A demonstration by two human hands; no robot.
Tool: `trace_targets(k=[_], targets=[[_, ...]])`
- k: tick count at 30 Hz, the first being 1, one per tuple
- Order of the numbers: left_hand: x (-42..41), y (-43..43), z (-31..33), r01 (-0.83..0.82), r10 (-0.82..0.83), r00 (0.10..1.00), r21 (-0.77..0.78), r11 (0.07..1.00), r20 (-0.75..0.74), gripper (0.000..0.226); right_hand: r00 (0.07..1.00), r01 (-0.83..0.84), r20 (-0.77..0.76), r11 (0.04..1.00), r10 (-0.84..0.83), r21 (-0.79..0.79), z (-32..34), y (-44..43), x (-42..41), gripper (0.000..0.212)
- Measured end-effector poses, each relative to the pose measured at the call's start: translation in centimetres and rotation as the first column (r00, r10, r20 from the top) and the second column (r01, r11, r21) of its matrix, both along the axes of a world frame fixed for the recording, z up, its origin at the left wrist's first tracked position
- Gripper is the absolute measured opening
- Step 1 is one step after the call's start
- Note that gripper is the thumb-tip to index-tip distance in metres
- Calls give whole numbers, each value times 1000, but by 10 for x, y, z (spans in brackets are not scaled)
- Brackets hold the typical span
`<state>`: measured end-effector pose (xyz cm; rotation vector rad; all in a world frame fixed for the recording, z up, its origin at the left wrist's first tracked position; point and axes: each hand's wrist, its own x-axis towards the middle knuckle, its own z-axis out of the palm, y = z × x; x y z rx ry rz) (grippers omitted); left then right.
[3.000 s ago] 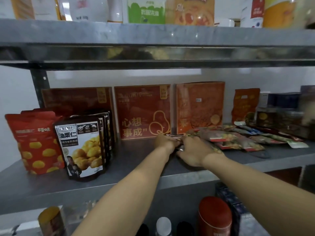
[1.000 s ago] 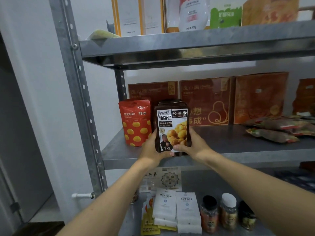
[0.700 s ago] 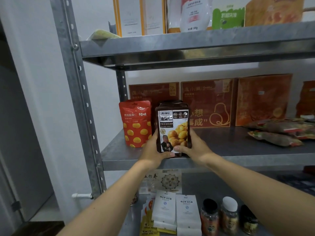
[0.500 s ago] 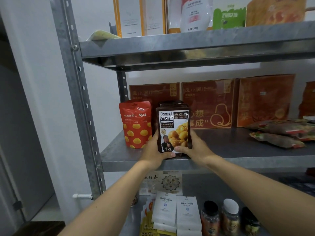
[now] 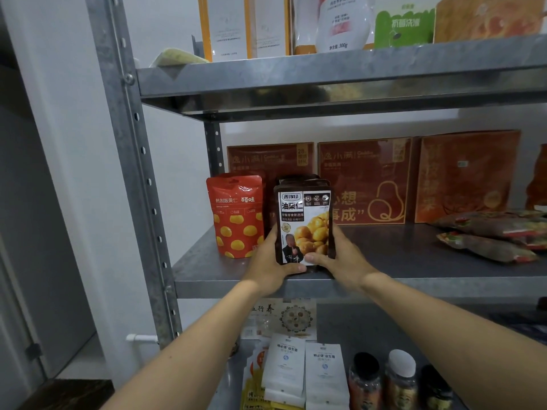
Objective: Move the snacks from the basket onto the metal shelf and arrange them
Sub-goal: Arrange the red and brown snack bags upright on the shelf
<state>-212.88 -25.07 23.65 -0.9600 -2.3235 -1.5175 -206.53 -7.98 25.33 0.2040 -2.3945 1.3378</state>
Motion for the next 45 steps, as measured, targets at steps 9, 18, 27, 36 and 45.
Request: trace_targets(k=[9,18,27,36,45], targets=[[5,-2,2,-41,42,999,-24,999,16,85,1000,19,17,1000,-19,15,1,-1,4,81],[25,-10,7,-162,166,985,-90,983,37,87,988,127,81,987,-134,94,4,-6,20,97],[69,-23,17,-377,332,921,-247,893,-205,56,916,353,34,840,-401,412,15,-3,68,93],[131,0,25,-594,260,776,-526,609,-575,65,904,243,-34,445,-426,862,27,32,120,91],[192,101,36,-605,281,767,-505,615,-577,70,925,173,8,438,-381,882,24,111,182,91]])
